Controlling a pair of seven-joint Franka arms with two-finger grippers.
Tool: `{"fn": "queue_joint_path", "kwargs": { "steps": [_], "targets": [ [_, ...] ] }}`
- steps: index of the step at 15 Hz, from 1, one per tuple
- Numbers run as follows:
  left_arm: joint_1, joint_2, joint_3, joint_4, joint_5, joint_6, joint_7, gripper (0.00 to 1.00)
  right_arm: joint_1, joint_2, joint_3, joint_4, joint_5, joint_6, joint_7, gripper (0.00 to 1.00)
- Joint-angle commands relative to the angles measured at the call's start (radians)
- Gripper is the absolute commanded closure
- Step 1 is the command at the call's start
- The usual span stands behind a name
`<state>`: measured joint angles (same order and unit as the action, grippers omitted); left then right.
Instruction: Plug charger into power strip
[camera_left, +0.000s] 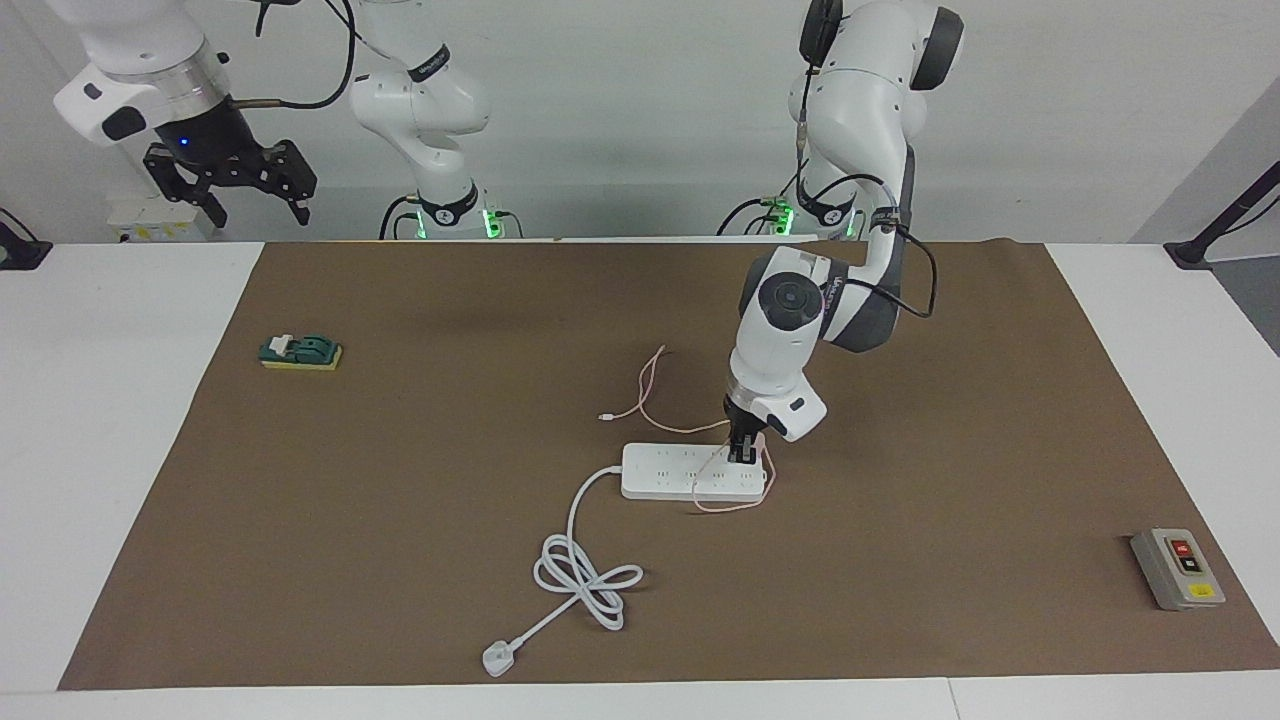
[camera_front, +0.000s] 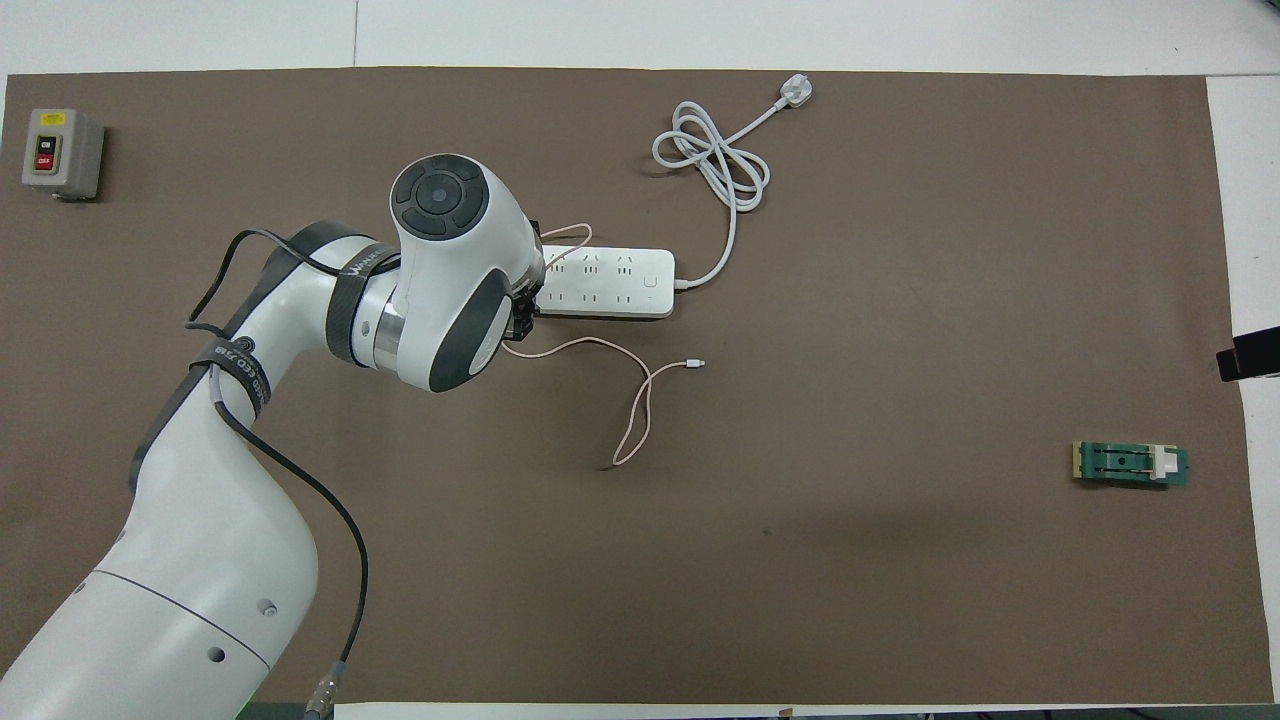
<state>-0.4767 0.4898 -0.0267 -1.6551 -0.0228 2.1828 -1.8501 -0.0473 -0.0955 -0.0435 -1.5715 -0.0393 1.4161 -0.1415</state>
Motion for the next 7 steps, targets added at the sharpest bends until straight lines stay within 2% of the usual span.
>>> {"fn": "queue_joint_path", "kwargs": {
  "steps": [1,7],
  "targets": [
    [-0.013,-0.022,0.013,-0.057,-0.003,0.002,-0.012,1.0,-0.022,-0.02,0.014,-0.021,-0.016,0.01,-0.027,0.0],
    [-0.037,-0.022,0.019,-0.046,0.076,-0.09,-0.026,1.0,-0.022,-0.02,0.014,-0.021,-0.014,0.009,-0.027,0.0]
  ]
}}
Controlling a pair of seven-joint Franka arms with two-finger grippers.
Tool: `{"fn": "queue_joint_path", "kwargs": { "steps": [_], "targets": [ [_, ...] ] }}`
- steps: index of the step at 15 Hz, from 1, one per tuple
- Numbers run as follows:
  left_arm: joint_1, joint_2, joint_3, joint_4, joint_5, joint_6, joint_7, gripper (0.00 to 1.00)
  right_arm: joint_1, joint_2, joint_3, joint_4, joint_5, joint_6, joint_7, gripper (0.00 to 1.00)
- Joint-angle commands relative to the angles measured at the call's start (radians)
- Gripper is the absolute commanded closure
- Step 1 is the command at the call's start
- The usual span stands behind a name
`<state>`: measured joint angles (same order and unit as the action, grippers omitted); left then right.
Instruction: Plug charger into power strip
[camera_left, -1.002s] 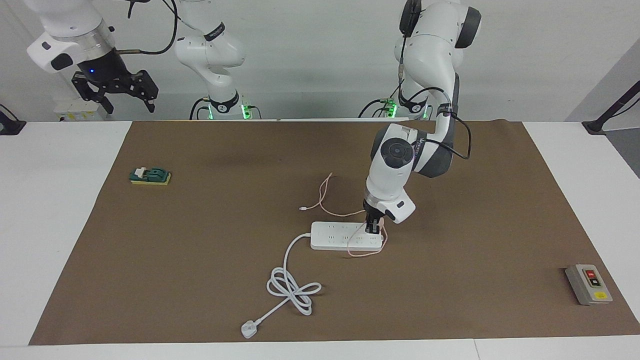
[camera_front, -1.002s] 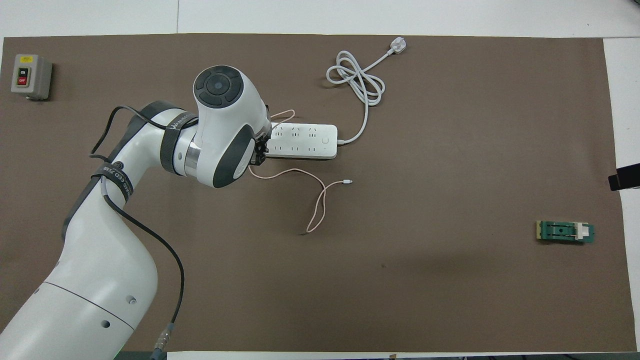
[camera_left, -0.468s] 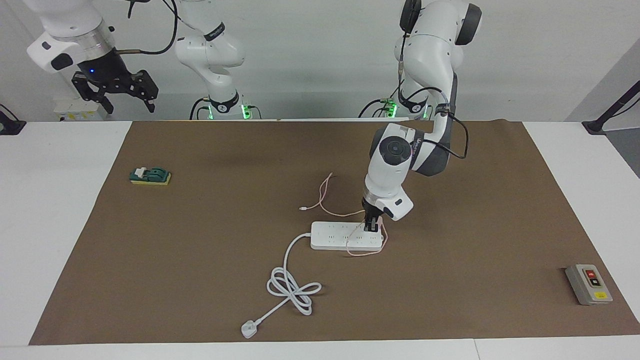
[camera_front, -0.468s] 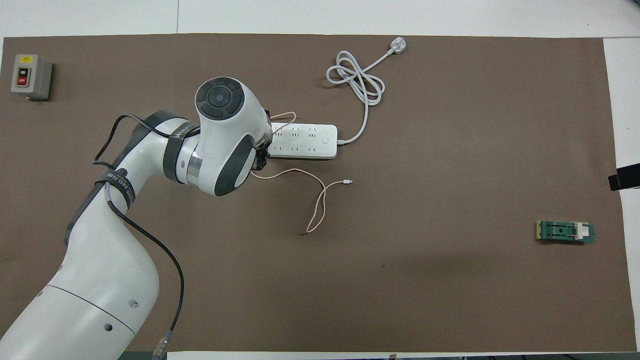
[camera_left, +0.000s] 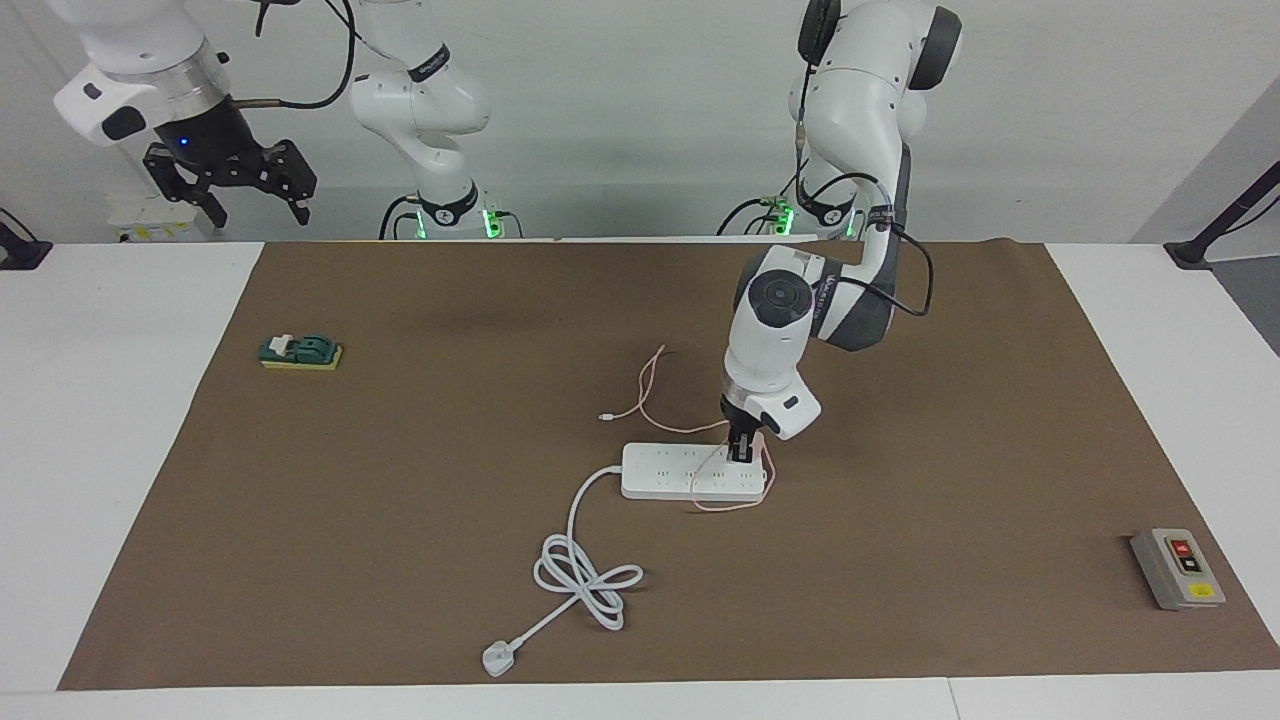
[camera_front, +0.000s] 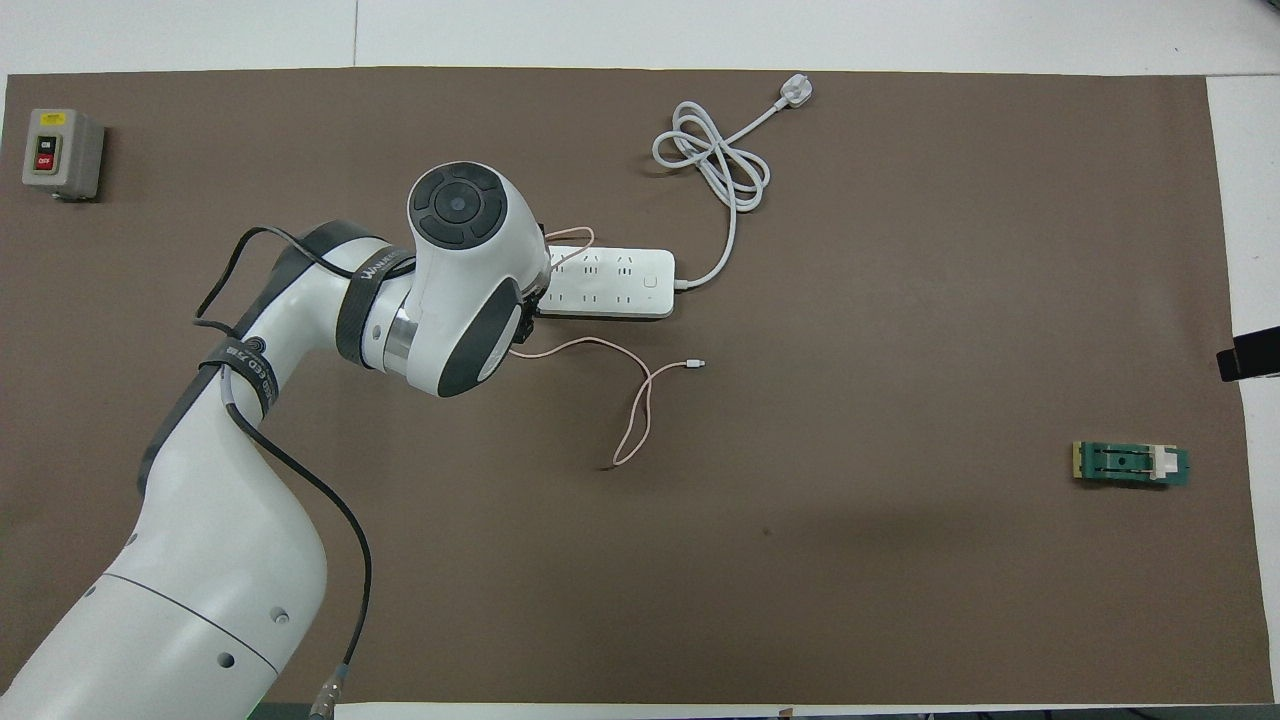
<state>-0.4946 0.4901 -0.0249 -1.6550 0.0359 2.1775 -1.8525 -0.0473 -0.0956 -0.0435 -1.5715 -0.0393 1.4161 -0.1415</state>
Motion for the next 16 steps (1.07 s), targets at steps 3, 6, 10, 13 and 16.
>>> {"fn": "queue_joint_path", "kwargs": {
  "steps": [3,6,10,13,16],
  "targets": [
    [-0.022,-0.022,0.017,-0.042,0.036,-0.108,-0.048,1.0,-0.022,-0.019,0.014,-0.021,-0.014,0.01,-0.027,0.0],
    [-0.022,-0.019,0.017,-0.042,0.038,-0.097,-0.082,1.0,-0.022,-0.019,0.014,-0.021,-0.014,0.009,-0.027,0.0],
    [-0.012,-0.012,0.014,-0.042,0.033,-0.071,-0.099,1.0,-0.022,-0.019,0.014,-0.021,-0.014,0.009,-0.027,0.0],
    [-0.009,-0.01,0.014,-0.048,0.03,-0.054,-0.099,1.0,-0.022,-0.019,0.014,-0.021,-0.014,0.009,-0.027,0.0],
    [-0.007,0.004,0.014,-0.049,0.03,-0.024,-0.099,1.0,-0.022,-0.019,0.014,-0.021,-0.014,0.009,-0.027,0.0]
  ]
}}
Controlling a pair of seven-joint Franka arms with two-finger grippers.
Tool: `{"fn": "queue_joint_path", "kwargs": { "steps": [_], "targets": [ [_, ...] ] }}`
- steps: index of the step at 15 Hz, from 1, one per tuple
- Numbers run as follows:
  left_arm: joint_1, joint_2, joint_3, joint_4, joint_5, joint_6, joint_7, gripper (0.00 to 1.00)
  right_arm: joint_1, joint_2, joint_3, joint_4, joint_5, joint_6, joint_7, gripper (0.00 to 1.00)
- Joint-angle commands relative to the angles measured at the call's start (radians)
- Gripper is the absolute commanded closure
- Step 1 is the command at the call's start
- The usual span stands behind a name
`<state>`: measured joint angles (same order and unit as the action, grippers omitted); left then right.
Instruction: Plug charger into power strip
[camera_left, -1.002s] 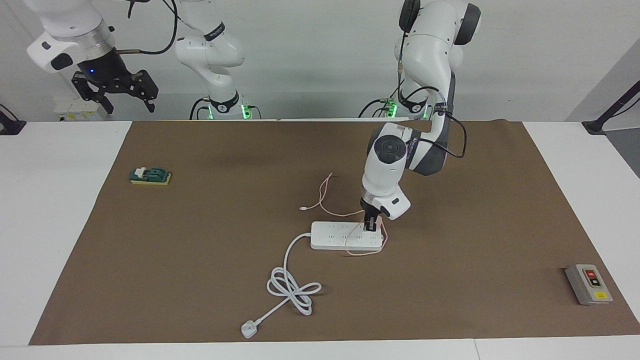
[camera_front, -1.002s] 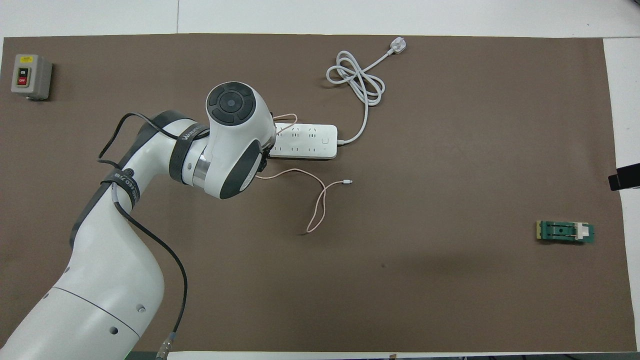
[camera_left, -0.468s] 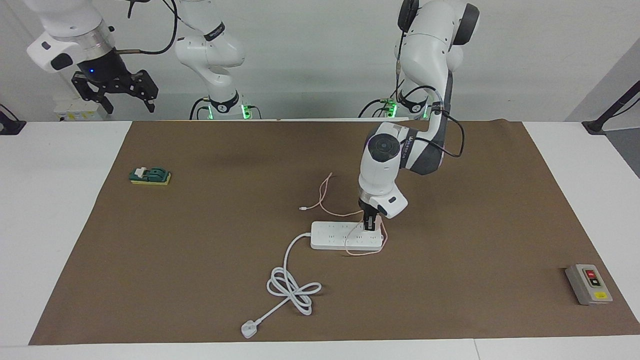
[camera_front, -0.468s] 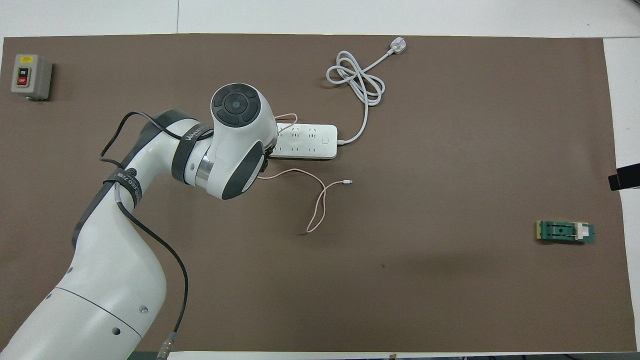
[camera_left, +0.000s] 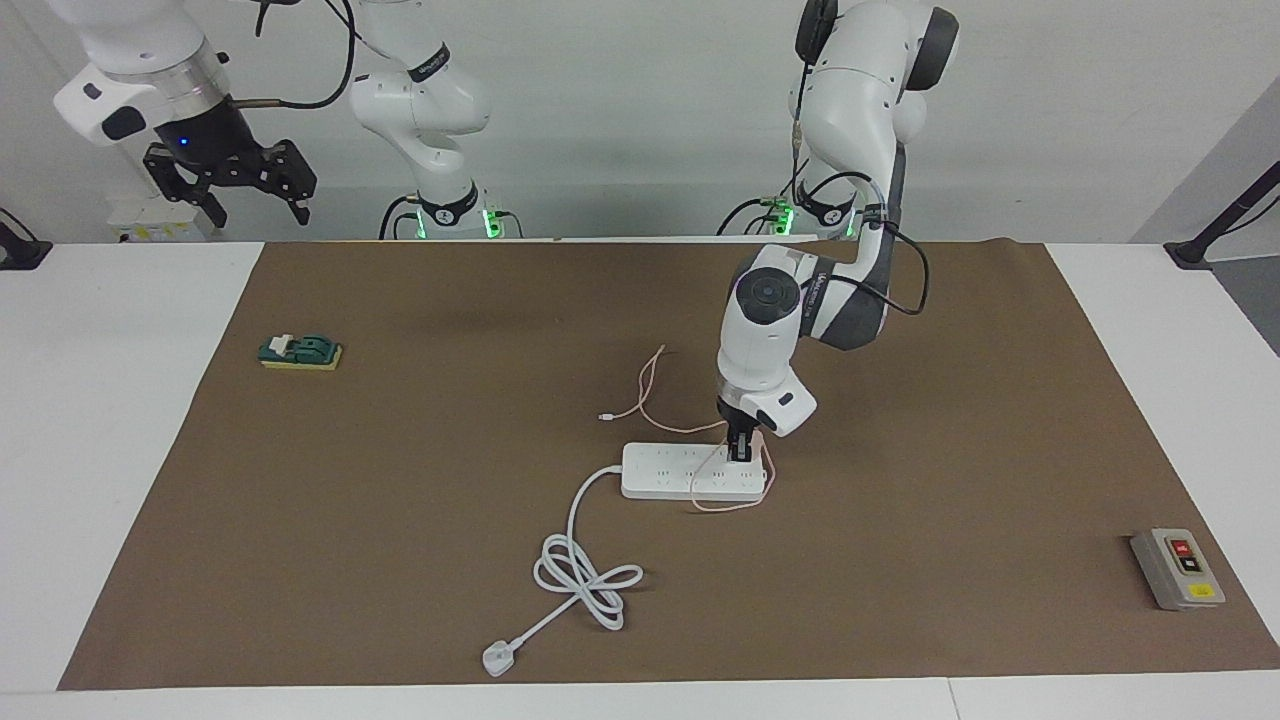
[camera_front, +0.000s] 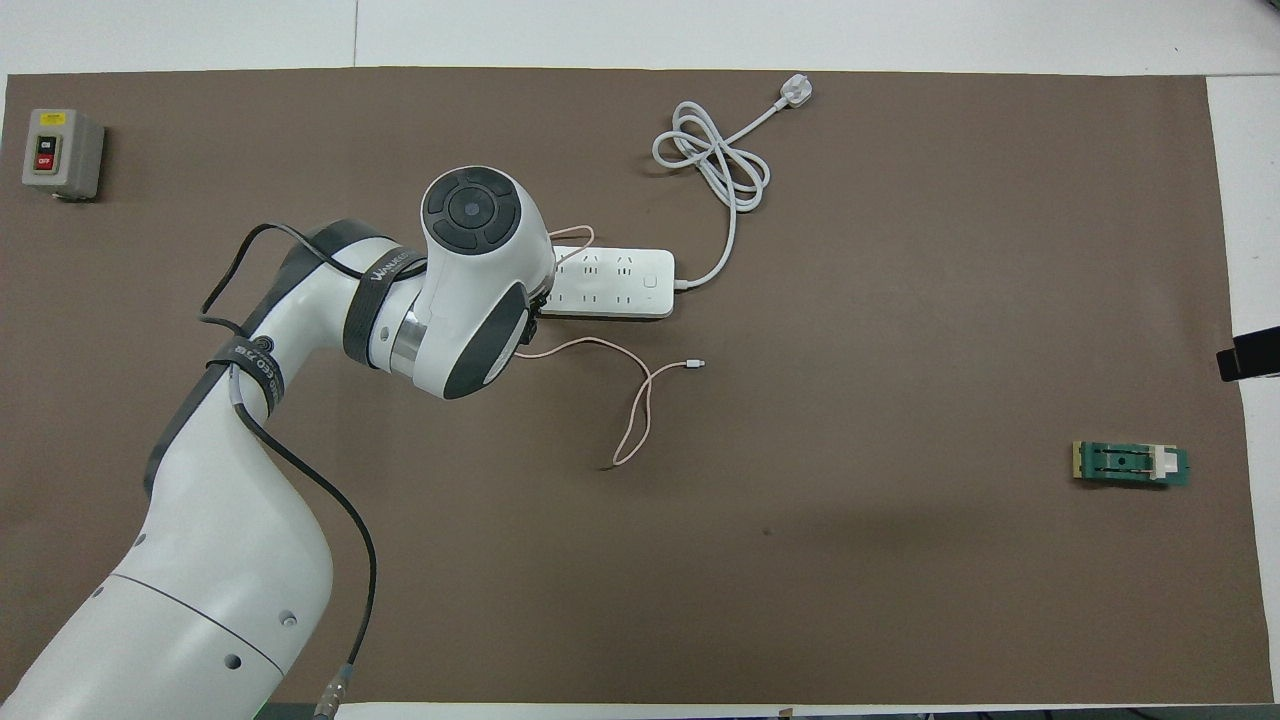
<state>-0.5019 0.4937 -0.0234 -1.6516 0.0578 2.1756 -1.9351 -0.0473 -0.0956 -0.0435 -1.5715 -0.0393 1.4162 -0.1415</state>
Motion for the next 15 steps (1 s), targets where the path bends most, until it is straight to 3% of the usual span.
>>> {"fn": "queue_joint_path", "kwargs": {
  "steps": [1,15],
  "targets": [
    [0.0,0.008,0.013,-0.045,0.01,-0.026,-0.016,1.0,-0.022,-0.019,0.014,-0.021,-0.014,0.009,-0.027,0.0],
    [-0.004,0.046,0.014,-0.047,0.016,0.01,-0.015,1.0,-0.022,-0.019,0.014,-0.021,-0.014,0.009,-0.027,0.0]
  ]
}}
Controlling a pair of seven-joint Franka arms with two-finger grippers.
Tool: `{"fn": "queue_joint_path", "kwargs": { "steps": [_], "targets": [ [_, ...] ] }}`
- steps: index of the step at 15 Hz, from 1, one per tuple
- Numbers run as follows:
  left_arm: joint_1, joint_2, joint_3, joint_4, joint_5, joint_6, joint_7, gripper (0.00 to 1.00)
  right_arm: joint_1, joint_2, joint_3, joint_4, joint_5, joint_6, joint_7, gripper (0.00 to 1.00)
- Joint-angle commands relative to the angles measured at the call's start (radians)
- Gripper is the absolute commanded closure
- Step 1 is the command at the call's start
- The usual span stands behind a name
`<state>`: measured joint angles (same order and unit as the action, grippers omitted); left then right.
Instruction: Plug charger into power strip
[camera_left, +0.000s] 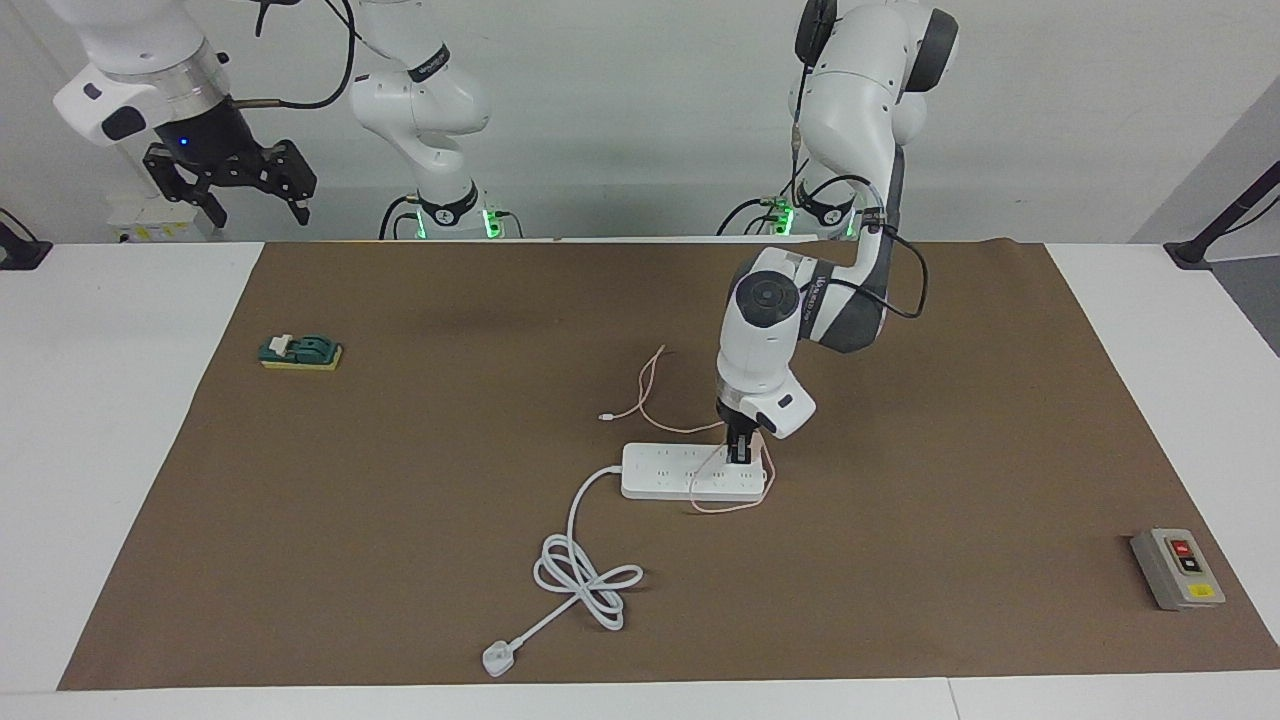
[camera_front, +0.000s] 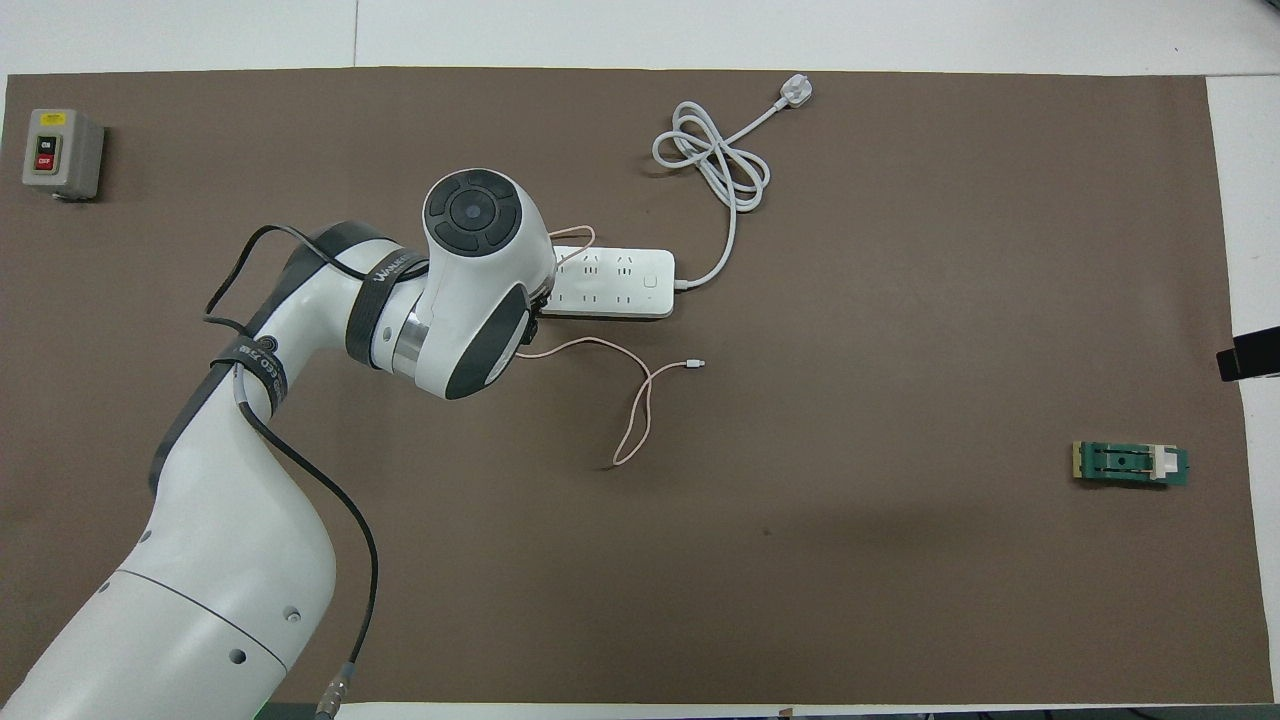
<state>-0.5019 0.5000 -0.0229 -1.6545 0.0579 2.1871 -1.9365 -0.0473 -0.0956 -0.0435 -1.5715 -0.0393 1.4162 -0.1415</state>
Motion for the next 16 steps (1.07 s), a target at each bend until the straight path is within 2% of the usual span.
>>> {"fn": "queue_joint_path", "kwargs": {
  "steps": [1,4,5,6,8,9,16],
  "targets": [
    [-0.004,0.038,0.014,-0.038,0.019,-0.006,-0.009,1.0,-0.022,-0.019,0.014,-0.021,-0.016,0.009,-0.027,0.0],
    [0.0,0.037,0.014,-0.014,0.022,-0.009,-0.001,1.0,-0.022,-0.019,0.014,-0.021,-0.016,0.009,-0.027,0.0],
    [0.0,0.035,0.014,-0.008,0.026,-0.009,0.001,0.88,-0.022,-0.019,0.014,-0.021,-0.014,0.009,-0.029,0.0],
    [0.0,0.029,0.014,-0.004,0.033,-0.01,0.004,0.45,-0.022,-0.019,0.014,-0.021,-0.014,0.009,-0.029,0.0],
    [0.005,0.018,0.017,0.002,0.033,-0.018,0.01,0.13,-0.022,-0.019,0.014,-0.021,-0.014,0.009,-0.027,0.0],
    [0.009,0.017,0.017,0.013,0.033,-0.026,0.011,0.0,-0.022,-0.019,0.014,-0.021,-0.014,0.009,-0.026,0.0],
    [0.029,-0.076,0.015,0.021,0.028,-0.082,0.056,0.0,-0.022,-0.019,0.014,-0.021,-0.014,0.009,-0.023,0.0]
  ]
}}
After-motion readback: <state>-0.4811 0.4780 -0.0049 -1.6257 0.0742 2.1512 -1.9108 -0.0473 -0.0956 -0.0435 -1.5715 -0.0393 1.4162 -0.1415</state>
